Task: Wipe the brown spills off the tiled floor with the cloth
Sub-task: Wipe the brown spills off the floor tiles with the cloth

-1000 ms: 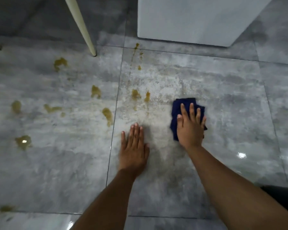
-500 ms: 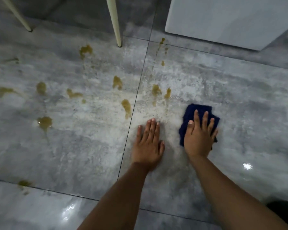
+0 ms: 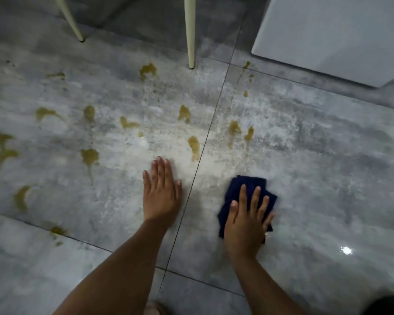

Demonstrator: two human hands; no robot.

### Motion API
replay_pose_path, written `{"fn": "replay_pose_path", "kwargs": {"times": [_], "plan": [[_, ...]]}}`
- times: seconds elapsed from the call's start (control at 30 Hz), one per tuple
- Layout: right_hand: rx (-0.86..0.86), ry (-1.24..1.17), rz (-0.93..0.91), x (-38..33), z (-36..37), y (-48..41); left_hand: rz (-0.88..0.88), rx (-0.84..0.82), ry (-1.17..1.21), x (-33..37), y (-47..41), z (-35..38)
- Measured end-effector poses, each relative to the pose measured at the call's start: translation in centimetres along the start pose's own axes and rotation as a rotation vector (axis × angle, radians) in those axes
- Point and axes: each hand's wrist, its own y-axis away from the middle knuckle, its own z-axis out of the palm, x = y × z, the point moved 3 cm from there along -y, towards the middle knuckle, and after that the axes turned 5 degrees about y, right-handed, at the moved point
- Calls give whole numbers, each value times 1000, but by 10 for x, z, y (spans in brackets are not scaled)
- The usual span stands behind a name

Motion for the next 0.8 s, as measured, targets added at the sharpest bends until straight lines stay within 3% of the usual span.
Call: {"fn": "replay_pose_path", "kwargs": {"times": [0.2,0.4,0.5,0.63,0.7,0.8], "plan": [[-22,58,-371,-63,14,-25,-38,-27,-12,-12,5,3],[24,44,-230,-52,12,-21,-36,-14,39,-10,5,0],[-37,80,-431,-71,15,-18,-48,-26,41,-11,5,1],[-105,101,-711,-111,10,-81,-44,-33,57,-10,4,1],[-93,96,-645,-115,9,-109,-40,-30,60,-11,4,1],[-39,69,-391,-92,9,-109,-42,-40,58,-11,4,2]]}}
